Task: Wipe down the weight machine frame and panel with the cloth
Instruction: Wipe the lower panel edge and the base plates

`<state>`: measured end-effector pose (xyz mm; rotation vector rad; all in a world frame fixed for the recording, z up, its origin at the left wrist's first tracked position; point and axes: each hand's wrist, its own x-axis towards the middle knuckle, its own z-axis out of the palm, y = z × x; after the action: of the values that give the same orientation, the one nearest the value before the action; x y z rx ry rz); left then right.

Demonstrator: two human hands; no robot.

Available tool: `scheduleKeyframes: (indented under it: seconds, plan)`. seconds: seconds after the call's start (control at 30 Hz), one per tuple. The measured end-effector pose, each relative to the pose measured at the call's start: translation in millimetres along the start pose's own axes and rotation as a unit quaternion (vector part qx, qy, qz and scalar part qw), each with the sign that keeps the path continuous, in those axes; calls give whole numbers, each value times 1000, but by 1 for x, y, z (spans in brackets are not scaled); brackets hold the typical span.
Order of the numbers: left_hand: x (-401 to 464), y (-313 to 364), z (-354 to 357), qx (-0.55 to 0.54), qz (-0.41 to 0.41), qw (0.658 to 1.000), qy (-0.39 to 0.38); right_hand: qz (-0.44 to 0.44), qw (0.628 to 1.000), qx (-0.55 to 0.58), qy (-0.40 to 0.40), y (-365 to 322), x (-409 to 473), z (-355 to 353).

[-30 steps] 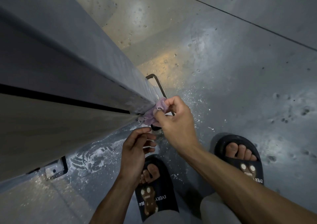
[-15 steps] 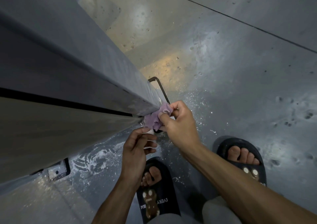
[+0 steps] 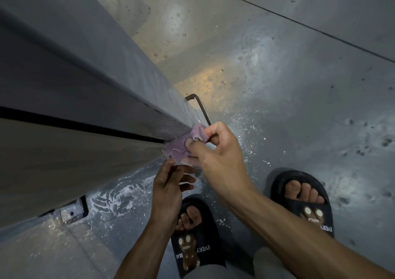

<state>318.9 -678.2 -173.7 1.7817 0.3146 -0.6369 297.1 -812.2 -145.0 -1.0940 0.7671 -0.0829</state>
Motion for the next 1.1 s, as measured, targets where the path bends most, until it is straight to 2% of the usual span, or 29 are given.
scheduleKeyframes:
  seconds: [0.1,0.33,0.47,0.63,0.73,0.8,0.9,1.0,1.1]
  plan:
    - [-1,2,0,-7,-8,1000,6,8,999,-47,23,3,4,2]
    - [-2,2,-1,2,-6,1000,4,-10,1000,23,-14,-5,-5,3]
    - [-2,4,-1,-4,-7,1000,8,-9,1000,-26,11,-3,-1,3]
    - [-2,3,0,13,7,1000,3,-20,998,51,-20,-16,-9,3]
    - [-3,4,0,8,6,1000,9,-53,998,-1,-17,-11,-11,2]
    - [-4,6,2,5,11,1000,12,-34,999,-28,0,-6,-6,1]
    - [-4,9,3,7,28,1000,8,-10,1000,0,16,-3,-1,1]
    - [-5,10,2,13,32,999,13,-46,999,19,1,-12,-10,5]
    - [-6,11,2,13,34,999,8,-66,998,-10,-16,-15,-15,2]
